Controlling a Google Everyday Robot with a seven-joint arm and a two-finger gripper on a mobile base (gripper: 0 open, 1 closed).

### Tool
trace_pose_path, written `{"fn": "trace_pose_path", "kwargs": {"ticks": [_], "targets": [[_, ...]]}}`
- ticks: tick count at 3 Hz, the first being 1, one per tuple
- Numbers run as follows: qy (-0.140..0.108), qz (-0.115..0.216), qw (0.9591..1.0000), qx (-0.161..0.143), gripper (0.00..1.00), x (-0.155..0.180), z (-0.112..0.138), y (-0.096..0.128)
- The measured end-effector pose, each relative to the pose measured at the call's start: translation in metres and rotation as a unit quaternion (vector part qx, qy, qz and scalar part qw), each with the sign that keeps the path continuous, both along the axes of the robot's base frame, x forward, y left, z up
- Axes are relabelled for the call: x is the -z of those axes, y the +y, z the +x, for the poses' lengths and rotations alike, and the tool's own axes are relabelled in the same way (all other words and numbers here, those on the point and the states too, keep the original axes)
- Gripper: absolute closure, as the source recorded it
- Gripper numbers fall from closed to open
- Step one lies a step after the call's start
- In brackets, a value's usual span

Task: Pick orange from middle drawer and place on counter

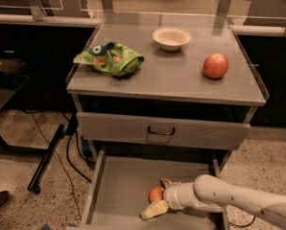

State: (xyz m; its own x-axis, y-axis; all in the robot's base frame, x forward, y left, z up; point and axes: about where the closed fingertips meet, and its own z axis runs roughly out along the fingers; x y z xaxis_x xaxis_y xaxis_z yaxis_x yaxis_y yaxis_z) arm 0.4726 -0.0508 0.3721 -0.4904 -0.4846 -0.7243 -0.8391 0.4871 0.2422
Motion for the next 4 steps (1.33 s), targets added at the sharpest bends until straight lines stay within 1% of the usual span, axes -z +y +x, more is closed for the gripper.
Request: {"fn": "trace_pose_path", "kwargs": {"ticks": [1,4], "targets": [[0.001,0.0,1.0,0.0,0.27,0.0006,-0.0004,0.0004],[0.001,0.0,1.0,0.0,0.97,0.0007,-0.0004,0.0005]]}}
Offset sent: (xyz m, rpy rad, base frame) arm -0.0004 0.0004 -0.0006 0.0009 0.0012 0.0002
